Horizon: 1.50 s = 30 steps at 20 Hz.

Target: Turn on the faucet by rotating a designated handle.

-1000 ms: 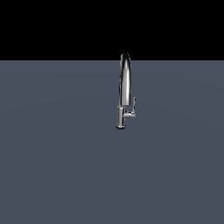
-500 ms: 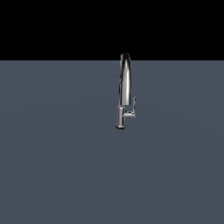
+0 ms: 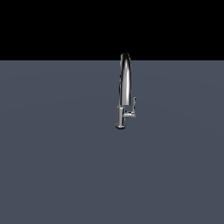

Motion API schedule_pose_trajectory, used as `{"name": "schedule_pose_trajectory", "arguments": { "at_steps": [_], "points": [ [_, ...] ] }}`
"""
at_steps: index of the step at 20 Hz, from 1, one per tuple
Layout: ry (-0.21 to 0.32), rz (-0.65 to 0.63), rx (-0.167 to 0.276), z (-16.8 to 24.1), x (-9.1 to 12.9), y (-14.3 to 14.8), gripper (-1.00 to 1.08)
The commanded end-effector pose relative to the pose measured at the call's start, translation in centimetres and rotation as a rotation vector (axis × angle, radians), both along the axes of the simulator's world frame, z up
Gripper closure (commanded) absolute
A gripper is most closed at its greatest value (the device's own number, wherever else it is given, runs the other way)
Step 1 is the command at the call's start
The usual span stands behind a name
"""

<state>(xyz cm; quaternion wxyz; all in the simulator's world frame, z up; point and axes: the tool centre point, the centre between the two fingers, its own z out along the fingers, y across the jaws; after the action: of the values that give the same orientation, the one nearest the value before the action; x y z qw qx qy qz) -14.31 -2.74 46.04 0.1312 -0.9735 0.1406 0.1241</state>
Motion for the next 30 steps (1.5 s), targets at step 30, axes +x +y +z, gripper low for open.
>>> {"name": "schedule_pose_trajectory", "arguments": {
  "at_steps": [30],
  "points": [
    [0.461,-0.475,0.493,-13.4,15.5,-5.2,1.08]
  ]
}}
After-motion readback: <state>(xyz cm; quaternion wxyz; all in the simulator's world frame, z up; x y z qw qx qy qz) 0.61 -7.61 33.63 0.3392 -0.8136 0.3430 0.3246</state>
